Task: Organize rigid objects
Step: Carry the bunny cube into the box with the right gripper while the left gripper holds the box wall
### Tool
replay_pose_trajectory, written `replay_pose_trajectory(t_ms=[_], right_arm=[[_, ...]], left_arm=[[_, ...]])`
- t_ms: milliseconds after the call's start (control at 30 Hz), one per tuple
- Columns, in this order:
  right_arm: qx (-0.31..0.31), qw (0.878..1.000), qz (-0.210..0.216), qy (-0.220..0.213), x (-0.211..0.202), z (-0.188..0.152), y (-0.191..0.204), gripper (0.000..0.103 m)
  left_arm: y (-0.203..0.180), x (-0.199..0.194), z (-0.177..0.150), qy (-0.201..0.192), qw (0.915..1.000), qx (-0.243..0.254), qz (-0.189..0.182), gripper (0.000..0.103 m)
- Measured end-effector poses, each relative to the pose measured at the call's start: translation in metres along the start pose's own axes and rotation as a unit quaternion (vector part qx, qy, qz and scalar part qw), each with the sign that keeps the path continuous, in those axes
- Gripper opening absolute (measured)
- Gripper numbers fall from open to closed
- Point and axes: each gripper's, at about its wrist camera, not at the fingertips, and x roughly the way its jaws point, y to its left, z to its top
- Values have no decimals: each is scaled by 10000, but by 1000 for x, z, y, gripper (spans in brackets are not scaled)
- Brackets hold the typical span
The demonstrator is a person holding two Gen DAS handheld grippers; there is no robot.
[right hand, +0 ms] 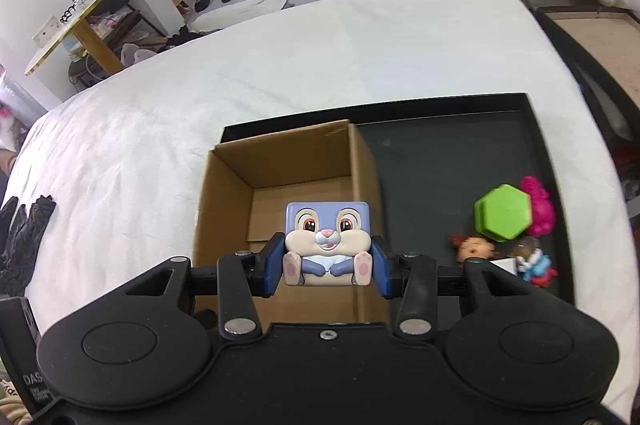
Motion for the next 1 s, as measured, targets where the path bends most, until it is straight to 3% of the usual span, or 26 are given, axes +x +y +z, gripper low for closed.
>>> replay_pose_trajectory(t_ms=[567,1000], right_arm=[[15,9996,239,179,60,16,45,44],[-15,9991,417,116,73,36,56,46]], left_arm=[[6,-3,-2,-9,9998,-153,-111,15],[6,-1,2,39,9999,-106,-78,15]])
